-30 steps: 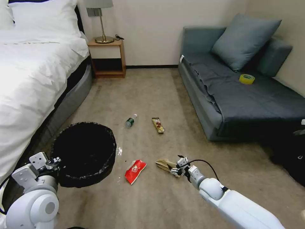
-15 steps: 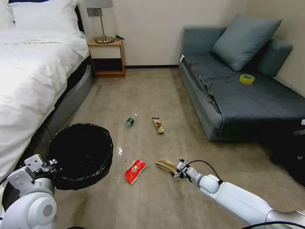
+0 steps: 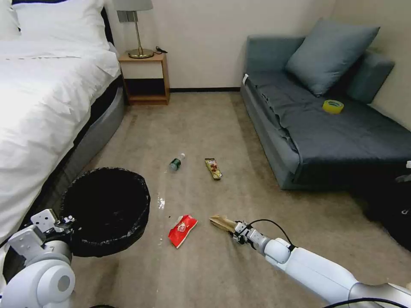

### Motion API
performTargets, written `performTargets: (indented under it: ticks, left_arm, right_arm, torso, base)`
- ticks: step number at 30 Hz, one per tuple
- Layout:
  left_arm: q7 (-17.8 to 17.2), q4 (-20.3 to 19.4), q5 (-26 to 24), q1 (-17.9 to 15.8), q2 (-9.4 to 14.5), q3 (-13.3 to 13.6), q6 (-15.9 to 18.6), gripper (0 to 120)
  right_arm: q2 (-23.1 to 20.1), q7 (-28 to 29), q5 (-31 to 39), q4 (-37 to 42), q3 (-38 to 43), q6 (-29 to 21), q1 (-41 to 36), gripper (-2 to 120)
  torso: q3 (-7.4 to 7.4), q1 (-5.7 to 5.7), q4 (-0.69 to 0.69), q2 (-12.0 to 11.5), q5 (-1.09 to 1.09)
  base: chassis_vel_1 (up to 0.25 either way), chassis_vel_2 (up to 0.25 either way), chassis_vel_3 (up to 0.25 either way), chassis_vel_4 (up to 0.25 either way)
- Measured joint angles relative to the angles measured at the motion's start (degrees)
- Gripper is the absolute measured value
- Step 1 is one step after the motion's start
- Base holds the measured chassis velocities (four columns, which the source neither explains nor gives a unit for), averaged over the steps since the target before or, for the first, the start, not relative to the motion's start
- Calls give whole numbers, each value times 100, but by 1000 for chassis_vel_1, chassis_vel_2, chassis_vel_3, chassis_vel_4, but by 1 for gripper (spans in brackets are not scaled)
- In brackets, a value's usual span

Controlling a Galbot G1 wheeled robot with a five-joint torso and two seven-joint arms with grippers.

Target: Pick up the trash bin, then pick up the garbage on the floor and place it into the trash bin.

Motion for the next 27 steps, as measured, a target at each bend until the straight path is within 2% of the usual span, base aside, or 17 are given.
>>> performTargets:
  ticks: [3, 5, 7, 9, 11, 16, 20, 21, 25, 26, 27]
  left_arm:
    - [2, 11, 4, -11, 0, 12, -2, 2]
    - [2, 14, 7, -15, 5, 23, -2, 2]
    - [2, 14, 7, -15, 6, 24, -2, 2]
    - [4, 15, 9, -17, 9, 37, -2, 2]
    - [5, 22, 10, -17, 10, 43, -3, 2]
    - [6, 29, 11, -16, 17, 59, -4, 2]
    - [7, 31, 2, -22, 36, 93, -4, 2]
    - [7, 31, 2, -22, 36, 93, -4, 2]
    - [5, 102, 5, -20, 71, 110, -10, 2]
    - [5, 102, 5, -20, 71, 110, -10, 2]
    - [5, 139, 13, -21, 76, 121, -18, 2]
  right_arm:
    - [-4, 13, -30, -2, 12, 30, -25, 30]
    - [-16, 29, -41, 0, 29, 50, -44, 18]
    - [-18, 30, -41, 1, 32, 52, -46, 18]
    - [-39, 52, -43, 30, 53, 72, -79, 5]
    - [-53, 90, -41, 66, 88, 97, -115, 0]
    - [-126, 188, 82, 384, 281, 162, -194, 0]
    - [-458, 356, 509, 1650, 755, 124, -293, 0]
    - [-458, 356, 509, 1650, 755, 124, -293, 0]
    - [-854, 594, 1026, 3326, 1223, -252, -374, 0]
    - [-854, 594, 1026, 3326, 1223, -252, -374, 0]
    - [-949, 727, 1244, 3988, 1326, -451, -378, 0]
  torso:
    - [0, 0, 0, 0, 0]
    - [0, 0, 0, 0, 0]
    - [0, 0, 0, 0, 0]
    - [0, 0, 0, 0, 0]
    - [0, 0, 0, 0, 0]
    - [0, 0, -1, 0, 2]
    - [0, 0, 1, 0, 2]
    - [0, 0, 1, 0, 2]
    - [0, 0, 0, 0, -1]
    - [0, 0, 0, 0, -1]
    - [0, 0, -1, 0, -1]
  base:
    - [0, 0, 0, 0]
    - [0, 0, 0, 0]
    - [0, 0, 0, 0]
    - [0, 0, 0, 0]
    - [0, 0, 0, 0]
    - [0, 0, 0, 0]
    - [0, 0, 0, 0]
    - [0, 0, 0, 0]
    - [0, 0, 0, 0]
    - [0, 0, 0, 0]
    - [0, 0, 0, 0]
